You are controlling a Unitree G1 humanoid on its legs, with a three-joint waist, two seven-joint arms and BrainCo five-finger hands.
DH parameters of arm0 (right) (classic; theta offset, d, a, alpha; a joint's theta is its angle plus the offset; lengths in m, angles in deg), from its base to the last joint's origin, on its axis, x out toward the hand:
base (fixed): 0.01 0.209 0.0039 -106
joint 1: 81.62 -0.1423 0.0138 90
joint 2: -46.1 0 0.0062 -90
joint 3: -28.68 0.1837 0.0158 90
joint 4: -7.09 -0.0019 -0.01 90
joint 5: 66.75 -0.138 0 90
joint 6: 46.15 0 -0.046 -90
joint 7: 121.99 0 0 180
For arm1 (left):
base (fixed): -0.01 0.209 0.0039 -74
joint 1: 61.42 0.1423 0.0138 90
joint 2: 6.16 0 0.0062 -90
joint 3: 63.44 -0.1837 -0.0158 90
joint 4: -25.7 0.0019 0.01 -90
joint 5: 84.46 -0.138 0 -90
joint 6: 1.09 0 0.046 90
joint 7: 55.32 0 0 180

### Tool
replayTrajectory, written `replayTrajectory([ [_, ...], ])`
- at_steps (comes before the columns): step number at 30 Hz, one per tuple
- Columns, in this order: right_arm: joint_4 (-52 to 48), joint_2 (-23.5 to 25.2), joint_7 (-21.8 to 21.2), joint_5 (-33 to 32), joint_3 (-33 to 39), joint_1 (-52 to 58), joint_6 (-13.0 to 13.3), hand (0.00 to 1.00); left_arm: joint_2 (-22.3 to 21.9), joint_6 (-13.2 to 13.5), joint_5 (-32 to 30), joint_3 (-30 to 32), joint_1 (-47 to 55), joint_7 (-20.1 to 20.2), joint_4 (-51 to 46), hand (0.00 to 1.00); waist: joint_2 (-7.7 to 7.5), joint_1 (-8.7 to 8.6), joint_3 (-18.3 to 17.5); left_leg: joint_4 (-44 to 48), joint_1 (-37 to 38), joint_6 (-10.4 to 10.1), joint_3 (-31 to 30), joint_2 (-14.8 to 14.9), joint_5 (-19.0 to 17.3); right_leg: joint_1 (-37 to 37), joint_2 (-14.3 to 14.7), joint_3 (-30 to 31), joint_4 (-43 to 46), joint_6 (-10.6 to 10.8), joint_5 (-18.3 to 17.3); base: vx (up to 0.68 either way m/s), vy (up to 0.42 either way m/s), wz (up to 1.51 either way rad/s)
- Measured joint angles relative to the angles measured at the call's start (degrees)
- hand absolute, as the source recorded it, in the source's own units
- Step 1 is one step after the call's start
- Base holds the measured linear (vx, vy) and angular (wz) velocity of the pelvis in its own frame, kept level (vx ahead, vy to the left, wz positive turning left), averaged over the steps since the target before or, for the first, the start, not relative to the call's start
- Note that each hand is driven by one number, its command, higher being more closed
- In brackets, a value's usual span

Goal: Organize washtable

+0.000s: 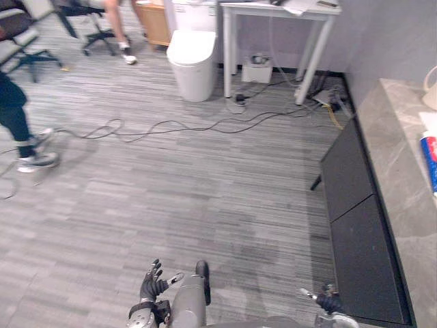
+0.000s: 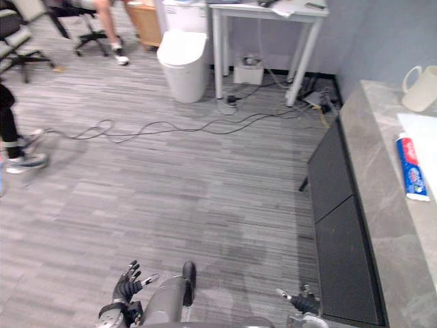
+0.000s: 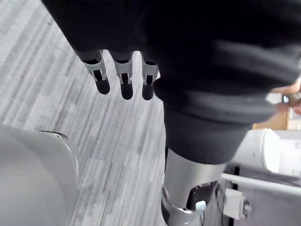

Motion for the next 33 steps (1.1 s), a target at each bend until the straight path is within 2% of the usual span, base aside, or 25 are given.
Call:
replayTrajectory([
  [1,-0.8,0.0,-0.1,0.1,-0.8,0.1,0.0,0.00,0.1,-0.1,0.0,-0.5,0.0,0.0,-0.3,0.00,0.12,-0.18,0.1,-0.2,2.2,0.4,1.6,0.3,-1.3,-2.0,-0.2,-1.0,4.7,0.6,0.1,0.34,0.216,-1.53],
  [2,-2.3,0.0,-0.2,0.2,-2.2,0.5,0.0,0.00,0.3,-0.1,0.0,-1.3,0.2,-0.1,-1.4,0.00,0.55,-0.48,0.4,-0.5,6.6,0.5,4.5,1.1,-3.7,-5.3,-0.6,-4.8,11.4,-0.9,-0.9,0.26,0.151,-1.28],
  [4,-3.9,0.0,-0.4,1.0,-4.3,1.0,0.1,0.00,0.5,0.1,0.1,-2.0,0.0,-0.5,-2.2,0.00,0.99,-0.73,0.2,-2.6,12.2,0.0,8.7,2.1,-5.7,-9.6,-0.5,-12.5,14.9,-4.5,-3.1,0.32,0.146,-1.17],
  [6,-3.9,0.1,-0.7,1.6,-6.2,0.2,0.0,0.00,0.9,0.3,0.1,-2.0,-0.9,-0.6,-2.1,0.00,1.05,-1.77,0.1,-4.9,15.6,-0.8,13.0,3.0,-6.1,-13.9,-0.7,-21.3,11.0,-6.7,-4.3,0.29,0.089,-0.96],
  [8,-2.2,-0.2,-0.9,2.0,-7.0,-2.0,-0.1,0.00,1.4,0.1,0.1,-1.3,-2.0,-0.6,-0.7,0.00,1.49,-2.16,0.1,-7.0,19.0,-1.5,18.1,3.9,-6.0,-15.9,-0.6,-35.7,-3.1,-7.5,-4.0,0.38,0.070,-1.11],
  [9,-1.7,-0.4,-0.9,2.2,-7.0,-2.5,-0.1,0.00,1.4,0.0,0.1,-0.9,-2.4,-0.6,-0.1,0.00,1.60,-2.14,0.1,-7.1,19.6,-1.5,18.9,4.1,-6.0,-15.9,0.1,-38.7,-7.4,-8.9,-2.9,0.53,0.041,-1.15],
  [10,-1.3,-0.6,-0.9,2.2,-7.0,-2.9,-0.1,0.00,1.7,-0.2,0.1,-0.5,-3.1,-0.6,1.5,0.00,1.58,-2.38,0.1,-7.8,21.2,-3.1,20.0,4.0,-6.5,-15.3,3.7,-41.7,-19.7,-12.2,3.1,0.47,0.012,-0.81],
  [11,-1.3,-0.8,-0.9,2.2,-7.0,-2.8,0.0,0.00,2.0,-0.4,0.1,-0.2,-3.1,-0.6,1.7,0.00,1.24,-2.59,0.0,-7.5,22.0,-4.1,20.0,3.6,-7.1,-14.5,4.5,-40.9,-23.5,-14.1,7.8,0.66,0.021,-0.73],
  [12,-0.5,-2.5,-0.9,2.2,-6.6,-3.1,-0.3,0.00,0.9,-0.7,0.0,0.5,-4.0,0.2,3.3,0.00,3.19,-3.52,0.2,-3.3,23.1,-6.5,19.2,5.9,-8.6,-12.4,6.7,-40.6,-23.3,-20.3,10.9,0.39,0.017,-0.30],
  [13,-0.6,-2.6,-0.9,2.2,-6.6,-3.0,-0.3,0.00,0.8,-0.7,-0.1,0.6,-4.0,0.4,3.3,0.00,3.39,-3.66,0.1,-1.8,22.7,-6.8,19.0,6.5,-8.4,-12.1,7.0,-40.4,-23.5,-20.6,10.3,0.46,-0.007,-0.42],
  [14,-0.9,-3.2,-0.9,2.2,-6.5,-2.8,-0.1,0.00,0.3,-0.6,-0.1,0.6,-4.4,0.6,3.3,0.00,4.45,-3.82,0.6,6.2,21.5,-8.3,17.0,9.0,-7.0,-9.8,8.6,-38.9,-23.9,-19.6,8.4,0.35,-0.038,-0.61],
  [15,-1.2,-3.6,-0.8,2.2,-6.4,-2.8,-0.1,0.00,-0.4,-0.6,-0.1,0.9,-4.4,0.6,3.2,0.00,5.67,-3.52,1.3,17.8,18.3,-8.4,13.6,12.4,-4.4,-6.7,10.7,-37.2,-25.2,-20.0,7.4,0.42,-0.039,-0.76],
  [16,-1.3,-3.6,-0.8,2.1,-6.4,-2.8,-0.1,0.00,-0.6,-0.6,-0.1,0.9,-4.3,0.6,3.2,0.00,5.83,-3.34,1.5,22.4,17.1,-8.4,12.4,13.8,-4.5,-5.3,11.3,-36.1,-25.8,-20.2,6.8,0.36,0.006,-1.00],
  [18,-1.9,-2.8,-0.7,1.5,-6.4,-2.8,0.0,0.00,-0.7,-0.6,-0.1,0.7,-3.9,0.7,3.2,0.00,4.65,-2.90,1.6,30.2,13.2,-7.9,10.6,14.8,-4.8,-0.5,12.4,-30.9,-27.5,-20.3,5.3,0.34,0.027,-1.08],
  [20,-2.0,-2.8,-0.7,1.5,-6.2,-2.9,0.0,0.00,-0.7,-0.6,-0.1,0.8,-4.0,0.7,3.1,0.00,4.01,-2.13,1.8,27.7,10.3,-6.7,10.2,14.5,-5.5,1.6,12.8,-26.1,-28.8,-20.3,4.6,0.33,0.050,-1.23],
  [22,-2.0,-2.9,-0.6,1.5,-4.7,-3.0,-0.1,0.00,-1.2,-0.6,-0.1,1.1,-3.8,0.6,3.1,0.00,3.84,-1.81,1.9,20.6,7.2,-5.8,6.2,11.8,-6.0,2.6,12.9,-21.0,-29.1,-19.1,4.6,0.26,0.099,-1.36],
  [25,-2.1,-3.7,-0.5,1.5,-4.3,-3.4,-0.1,0.00,-2.2,-0.6,-0.5,1.0,-2.1,0.6,3.0,0.00,3.61,-1.56,2.0,4.7,5.3,-6.2,-4.7,6.5,-5.8,4.8,12.9,-12.9,-29.0,-17.3,3.7,0.29,0.218,-1.47],
  [26,-2.1,-4.0,-0.2,1.5,-3.9,-3.5,-0.1,0.00,-3.0,-0.6,-0.5,1.0,-2.1,0.6,3.0,0.00,4.16,-1.56,1.7,-1.4,4.9,-7.3,-9.6,4.4,-5.0,5.2,12.9,-10.1,-29.0,-16.4,3.1,0.19,0.192,-1.02],
  [27,-2.1,-4.2,0.1,1.5,-3.7,-3.3,-0.1,0.00,-3.2,-0.5,-0.5,0.9,-2.0,0.6,3.0,0.00,4.35,-1.62,1.8,-4.1,4.8,-7.4,-11.4,3.6,-4.6,5.3,12.9,-8.8,-28.8,-15.7,2.7,0.30,0.326,-1.36],
  [28,-2.3,-4.3,0.1,1.5,-3.3,-2.5,-0.1,0.00,-3.5,-0.4,-0.5,0.7,-1.7,0.6,2.8,0.00,5.32,-1.30,1.2,-7.1,4.9,-7.7,-14.0,2.9,-4.2,5.6,13.5,-5.4,-27.1,-14.1,0.7,0.20,0.232,-1.12],
  [29,-2.8,-4.2,0.1,1.6,-3.2,-1.9,-0.1,0.00,-3.5,-0.4,-0.5,0.6,-1.7,0.6,2.6,0.00,5.55,-1.10,1.0,-6.5,5.3,-6.8,-14.3,2.8,-2.7,5.4,13.6,-4.3,-25.4,-13.5,-0.8,0.36,0.401,-1.39],
  [30,-4.5,-3.8,0.1,1.6,-3.2,-0.6,-0.1,0.00,-3.3,-0.4,-0.7,0.5,-0.8,0.6,1.8,0.00,5.44,-0.62,0.5,-4.7,6.5,-6.0,-12.0,2.7,-0.2,5.1,13.4,-1.7,-21.8,-12.1,-4.3,0.33,0.374,-1.10],
  [31,-5.6,-2.7,0.1,1.7,-3.7,1.2,-0.1,0.00,-2.7,-0.4,-0.7,0.4,-0.4,0.6,1.3,0.00,3.92,-0.68,-0.6,-2.8,6.7,-4.8,-9.2,2.0,-1.6,4.3,11.9,-0.1,-19.2,-10.8,-6.8,0.33,0.374,-0.97],
  [32,-5.6,-2.1,0.1,1.8,-4.3,1.6,-0.2,0.00,-2.3,-0.4,-0.7,0.3,-0.3,0.6,1.2,0.00,3.37,-0.61,-1.1,-3.0,7.1,-4.3,-8.0,1.3,-2.3,3.4,10.7,-0.1,-17.9,-10.0,-7.5,0.32,0.306,-0.94],
  [33,-5.7,-1.1,-0.1,2.1,-5.5,1.4,-0.3,0.00,-1.9,-0.4,-0.7,0.4,-0.2,0.5,1.0,0.00,0.97,-0.39,-2.3,-3.9,8.3,-3.3,-4.9,0.8,-3.4,0.3,9.3,-2.1,-13.2,-7.6,-7.7,0.23,0.193,-0.94],
])
